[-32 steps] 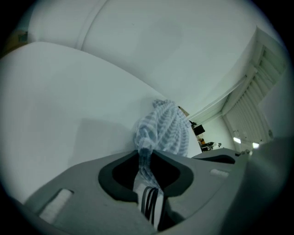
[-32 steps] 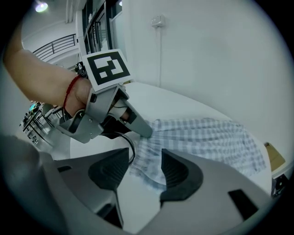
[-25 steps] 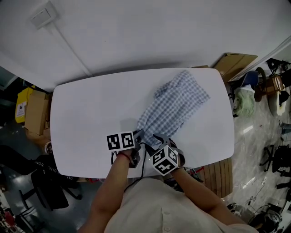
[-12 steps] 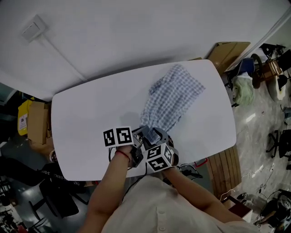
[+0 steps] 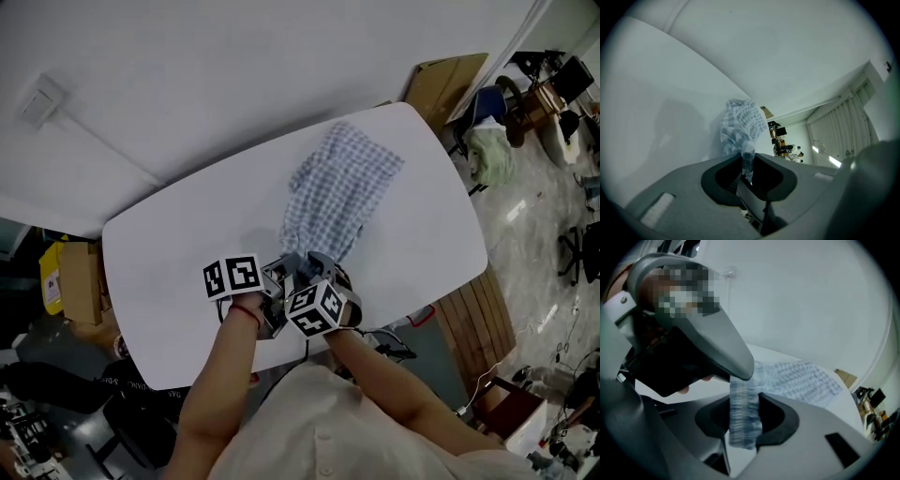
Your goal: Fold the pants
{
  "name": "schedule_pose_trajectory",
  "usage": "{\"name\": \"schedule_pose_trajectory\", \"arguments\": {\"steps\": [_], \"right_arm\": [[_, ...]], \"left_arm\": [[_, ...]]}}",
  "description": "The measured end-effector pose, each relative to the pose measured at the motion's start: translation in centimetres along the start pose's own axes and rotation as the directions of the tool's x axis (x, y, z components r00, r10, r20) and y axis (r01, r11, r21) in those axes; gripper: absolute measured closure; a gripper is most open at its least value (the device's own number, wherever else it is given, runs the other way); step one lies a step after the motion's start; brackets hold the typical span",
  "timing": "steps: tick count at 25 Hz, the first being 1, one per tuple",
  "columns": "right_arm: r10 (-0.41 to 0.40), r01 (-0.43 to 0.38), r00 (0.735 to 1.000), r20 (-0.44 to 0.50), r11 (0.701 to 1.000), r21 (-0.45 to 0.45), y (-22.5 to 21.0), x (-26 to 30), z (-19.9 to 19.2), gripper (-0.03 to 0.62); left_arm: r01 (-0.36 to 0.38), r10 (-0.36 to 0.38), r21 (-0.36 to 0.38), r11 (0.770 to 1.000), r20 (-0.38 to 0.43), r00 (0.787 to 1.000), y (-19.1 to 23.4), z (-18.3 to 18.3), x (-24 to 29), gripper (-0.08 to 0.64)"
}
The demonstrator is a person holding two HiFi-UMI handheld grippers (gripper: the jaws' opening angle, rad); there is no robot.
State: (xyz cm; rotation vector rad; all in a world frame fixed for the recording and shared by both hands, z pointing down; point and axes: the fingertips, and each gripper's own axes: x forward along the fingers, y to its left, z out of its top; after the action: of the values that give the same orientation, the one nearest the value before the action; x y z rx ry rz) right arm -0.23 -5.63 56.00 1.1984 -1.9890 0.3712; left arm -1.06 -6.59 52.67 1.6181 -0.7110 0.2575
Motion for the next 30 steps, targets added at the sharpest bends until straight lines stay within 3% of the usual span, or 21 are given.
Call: {"name": "schedule_pose_trajectory", "arguments": {"steps": [3,6,10,15,19,23,30], "right_arm": [[-0.022,0.02,1.0,-0.02,0.996,-0.09,-0.5,-0.2,0.1,0.471],[-0.004,-0.002,0.999,-0.054,0.994,-0.109,-0.6,-0.1,0.2,0.482],[0.102,-0.107,0.989,-0.111,0.994,-0.04,-1.1,-0.5,0.2,0.489],[0.205,-0.199,0.971,-0.12,0.978,0.065,-3.5,-0.8,1.0,0.489],[0.284,-0.272,0.951,-0.125,0.956,0.108,-5.0,-1.6,1.9,0.489],[0.311,-0.291,0.943,-0.123,0.944,0.152,-6.9,-2.3,2.7,0.489],[0.3,-0.283,0.948,-0.105,0.948,0.148,-9.0,-3.7,4.7,0.489]], "left_arm": [[-0.004,0.004,0.009,1.0,-0.002,1.0,0.1,0.5,0.3,0.482],[0.007,-0.007,0.01,1.0,0.003,1.0,0.0,0.8,0.3,0.482],[0.064,-0.064,0.032,0.997,0.017,0.998,-0.8,0.8,-0.4,0.474],[0.131,-0.137,0.084,0.988,0.072,0.988,-0.7,1.4,-3.5,0.348],[0.113,-0.121,0.118,0.987,0.059,0.991,1.4,0.3,-4.5,0.331],[0.084,-0.091,0.146,0.986,0.042,0.995,2.5,-0.9,-3.2,0.331],[0.042,-0.053,0.293,0.955,0.029,0.998,1.3,-0.8,-0.7,0.331]]}}
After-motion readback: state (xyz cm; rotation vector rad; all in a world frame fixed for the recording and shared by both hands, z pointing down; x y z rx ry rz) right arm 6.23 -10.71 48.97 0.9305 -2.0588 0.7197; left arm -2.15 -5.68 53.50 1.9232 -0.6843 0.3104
